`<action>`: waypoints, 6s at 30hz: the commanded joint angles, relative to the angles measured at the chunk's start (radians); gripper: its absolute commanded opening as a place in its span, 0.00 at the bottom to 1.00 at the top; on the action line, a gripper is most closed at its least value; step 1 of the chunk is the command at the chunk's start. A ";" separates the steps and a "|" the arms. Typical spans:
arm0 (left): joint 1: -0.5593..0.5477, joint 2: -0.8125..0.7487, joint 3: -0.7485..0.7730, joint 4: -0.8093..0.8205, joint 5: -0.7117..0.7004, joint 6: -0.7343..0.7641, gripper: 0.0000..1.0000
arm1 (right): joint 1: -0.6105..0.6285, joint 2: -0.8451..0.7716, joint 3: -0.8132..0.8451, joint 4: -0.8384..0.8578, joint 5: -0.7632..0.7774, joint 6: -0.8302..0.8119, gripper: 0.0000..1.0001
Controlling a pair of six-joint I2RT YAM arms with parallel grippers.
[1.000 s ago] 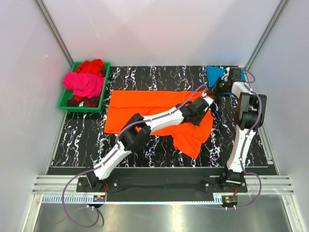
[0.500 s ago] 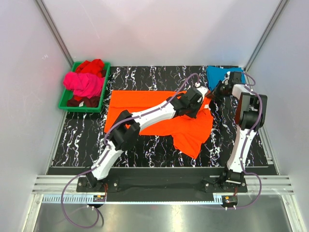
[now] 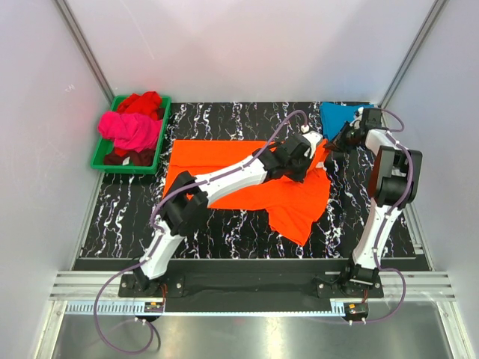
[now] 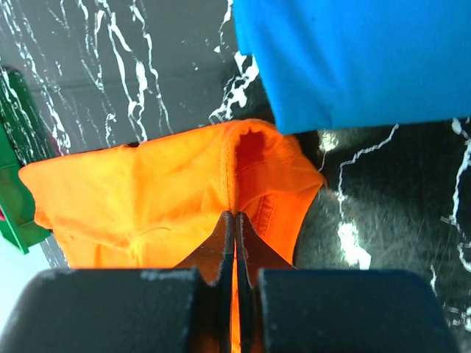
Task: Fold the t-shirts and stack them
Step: Fold the tshirt
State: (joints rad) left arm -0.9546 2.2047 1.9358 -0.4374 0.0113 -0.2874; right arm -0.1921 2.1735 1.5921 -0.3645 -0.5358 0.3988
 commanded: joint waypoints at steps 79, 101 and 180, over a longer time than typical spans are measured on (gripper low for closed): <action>0.560 0.075 -0.060 0.080 -0.056 -0.116 0.49 | -0.072 0.042 0.046 0.104 -0.030 0.103 0.10; 0.628 0.150 -0.054 0.060 0.009 -0.121 0.50 | -0.087 0.049 -0.015 0.036 -0.080 0.037 0.08; 0.071 -0.596 -0.928 0.238 0.369 -0.590 0.51 | 0.510 -1.103 -1.066 -0.410 0.366 0.607 0.54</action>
State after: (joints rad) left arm -0.8707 1.5974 0.9390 -0.2752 0.3641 -0.8658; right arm 0.3061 1.0721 0.5461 -0.8223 -0.1772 0.9707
